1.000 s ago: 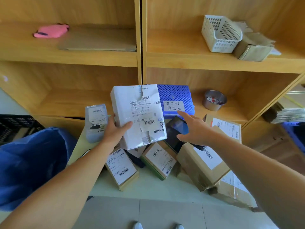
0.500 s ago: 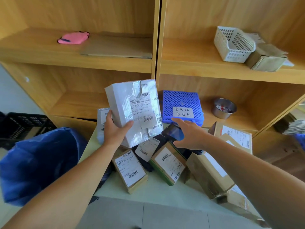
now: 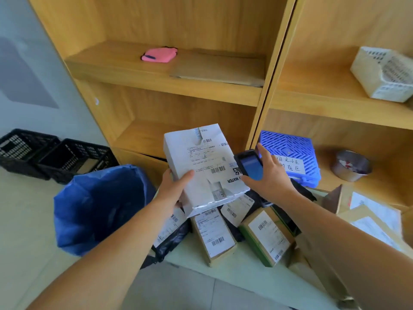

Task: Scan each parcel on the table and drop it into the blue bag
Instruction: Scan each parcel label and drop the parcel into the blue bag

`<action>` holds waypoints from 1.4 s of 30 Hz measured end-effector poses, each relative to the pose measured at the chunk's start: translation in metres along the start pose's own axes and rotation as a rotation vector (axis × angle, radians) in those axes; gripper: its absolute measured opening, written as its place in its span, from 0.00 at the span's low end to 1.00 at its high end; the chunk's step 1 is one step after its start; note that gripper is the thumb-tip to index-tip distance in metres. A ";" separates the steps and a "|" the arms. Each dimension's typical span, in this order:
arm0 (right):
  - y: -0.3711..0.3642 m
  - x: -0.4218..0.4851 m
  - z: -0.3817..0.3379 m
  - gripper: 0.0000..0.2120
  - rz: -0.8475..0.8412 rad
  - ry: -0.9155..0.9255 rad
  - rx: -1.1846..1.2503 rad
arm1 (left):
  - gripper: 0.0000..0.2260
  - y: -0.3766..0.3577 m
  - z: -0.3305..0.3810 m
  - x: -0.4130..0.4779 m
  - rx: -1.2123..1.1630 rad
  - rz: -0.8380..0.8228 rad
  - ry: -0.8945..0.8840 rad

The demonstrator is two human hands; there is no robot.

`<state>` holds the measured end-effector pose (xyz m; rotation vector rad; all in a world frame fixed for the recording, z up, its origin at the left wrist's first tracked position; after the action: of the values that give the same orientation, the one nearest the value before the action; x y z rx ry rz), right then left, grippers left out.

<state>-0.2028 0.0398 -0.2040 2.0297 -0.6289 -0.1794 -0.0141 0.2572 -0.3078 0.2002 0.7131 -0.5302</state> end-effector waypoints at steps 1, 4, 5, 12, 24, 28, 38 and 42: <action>-0.006 0.006 -0.008 0.50 0.026 0.005 0.014 | 0.25 0.009 -0.003 0.000 -0.022 -0.010 0.032; -0.029 0.027 -0.034 0.51 0.042 0.023 0.054 | 0.19 0.046 -0.016 0.001 -0.109 0.015 0.109; -0.037 0.034 -0.040 0.51 0.036 0.034 0.060 | 0.20 0.057 -0.018 0.000 -0.142 0.032 0.117; -0.092 0.091 -0.107 0.51 -0.072 0.173 0.101 | 0.33 0.142 -0.036 -0.003 -0.328 0.177 0.179; -0.244 0.150 -0.225 0.51 -0.244 0.357 0.228 | 0.28 0.286 -0.101 0.041 -0.561 0.446 0.315; -0.308 0.169 -0.254 0.52 -0.300 0.303 0.200 | 0.33 0.332 -0.136 0.090 -0.580 0.443 0.440; -0.414 0.204 -0.258 0.49 -0.415 0.121 0.087 | 0.42 0.378 -0.201 0.196 -0.706 0.417 0.759; -0.426 0.216 -0.242 0.49 -0.423 0.078 0.053 | 0.40 0.386 -0.212 0.228 -0.698 0.474 0.756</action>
<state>0.2250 0.2870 -0.4094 2.1898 -0.1504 -0.3325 0.2130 0.5701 -0.6187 -0.1028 1.4898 0.2962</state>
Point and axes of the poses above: each hand's wrist, its own x-axis towards the middle knuckle, its own y-axis out of the back of the hand, z = x × y, the point moved 7 cm from there along x, towards the middle knuckle, and after that the axes turned 14 degrees about y, right-handed, at the moved point
